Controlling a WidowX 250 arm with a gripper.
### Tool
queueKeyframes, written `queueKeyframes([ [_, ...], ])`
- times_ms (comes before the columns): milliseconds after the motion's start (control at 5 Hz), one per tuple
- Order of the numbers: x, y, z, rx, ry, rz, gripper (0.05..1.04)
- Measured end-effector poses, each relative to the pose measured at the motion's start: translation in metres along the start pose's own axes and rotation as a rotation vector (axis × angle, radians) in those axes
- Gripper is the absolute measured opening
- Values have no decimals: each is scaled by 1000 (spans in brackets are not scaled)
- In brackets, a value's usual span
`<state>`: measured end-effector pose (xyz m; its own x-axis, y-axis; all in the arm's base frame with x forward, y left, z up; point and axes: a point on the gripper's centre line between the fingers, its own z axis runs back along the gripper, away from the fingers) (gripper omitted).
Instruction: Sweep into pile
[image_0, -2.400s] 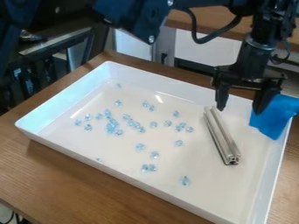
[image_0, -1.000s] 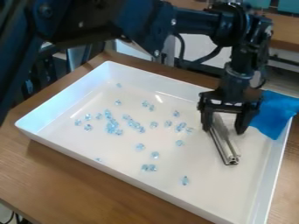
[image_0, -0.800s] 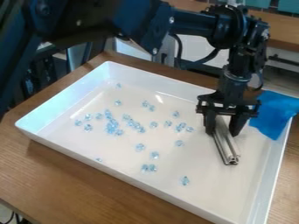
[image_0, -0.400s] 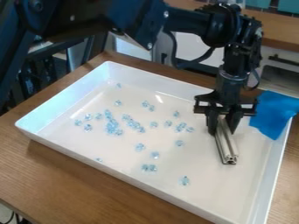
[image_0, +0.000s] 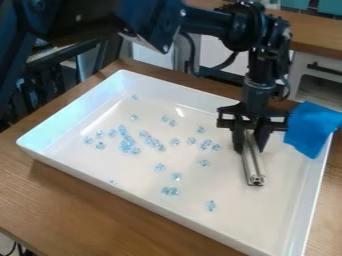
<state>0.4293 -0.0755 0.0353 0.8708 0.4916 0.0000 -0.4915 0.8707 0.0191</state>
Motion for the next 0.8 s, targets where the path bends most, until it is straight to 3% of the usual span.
queueKeyframes([
  [600, 13, 72, -4, -71, 3, 24, 381],
  [800, 20, 105, -6, -97, 32, 78, 381],
])
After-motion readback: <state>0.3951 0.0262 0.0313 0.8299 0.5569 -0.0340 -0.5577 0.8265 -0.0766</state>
